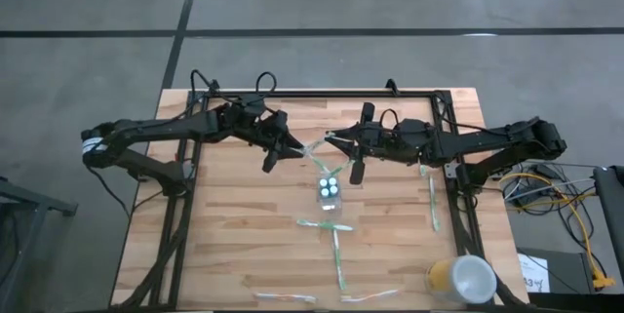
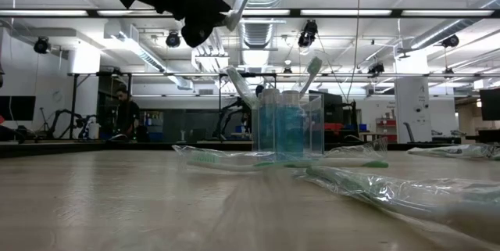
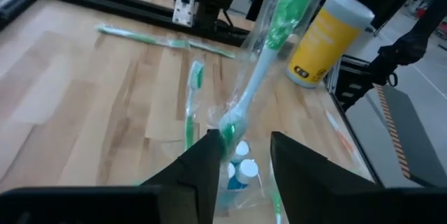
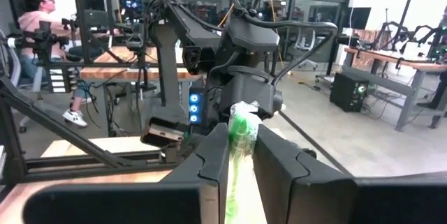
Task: Pick & Place toothbrushing station
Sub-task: Put the white green toothbrush into the back side of the transparent organizer
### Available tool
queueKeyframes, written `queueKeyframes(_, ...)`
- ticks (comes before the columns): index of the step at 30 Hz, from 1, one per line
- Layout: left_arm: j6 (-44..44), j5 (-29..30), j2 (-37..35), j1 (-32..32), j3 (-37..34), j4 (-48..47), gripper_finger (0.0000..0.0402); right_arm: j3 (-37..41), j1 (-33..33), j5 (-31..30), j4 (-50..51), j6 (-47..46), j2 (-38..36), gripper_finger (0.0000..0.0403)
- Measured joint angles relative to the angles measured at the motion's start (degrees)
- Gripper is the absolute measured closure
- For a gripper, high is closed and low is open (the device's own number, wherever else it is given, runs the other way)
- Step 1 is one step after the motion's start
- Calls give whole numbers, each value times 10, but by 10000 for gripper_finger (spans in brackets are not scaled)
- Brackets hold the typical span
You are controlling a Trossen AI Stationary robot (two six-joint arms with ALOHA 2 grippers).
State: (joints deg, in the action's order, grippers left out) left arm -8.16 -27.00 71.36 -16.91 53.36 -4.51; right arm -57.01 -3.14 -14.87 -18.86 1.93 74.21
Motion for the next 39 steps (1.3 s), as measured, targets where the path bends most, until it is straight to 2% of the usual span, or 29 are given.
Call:
queueKeyframes(10,3,-6,-55,0,0,0,271,0,0,-3,-19,1,-8,355)
queueKeyframes(17,53,1,-110,0,0,0,271,0,0,-3,-66,26,-28,355)
queueKeyframes(19,67,15,-123,0,0,0,270,0,0,-3,-84,28,-35,355)
queueKeyframes(23,94,78,-144,0,0,7,271,0,0,-2,-114,32,-42,355)
queueKeyframes(25,101,98,-146,0,-1,22,270,0,0,-2,-123,32,-42,355)
queueKeyframes(29,100,99,-142,2,-2,79,271,0,0,8,-134,33,-42,355)
queueKeyframes(32,100,100,-137,2,-4,81,270,0,0,27,-142,38,-42,355)
queueKeyframes(35,99,100,-135,2,-22,80,271,0,0,58,-177,61,-42,355)
queueKeyframes(39,75,100,-135,2,-70,112,271,0,0,64,-218,101,-43,355)
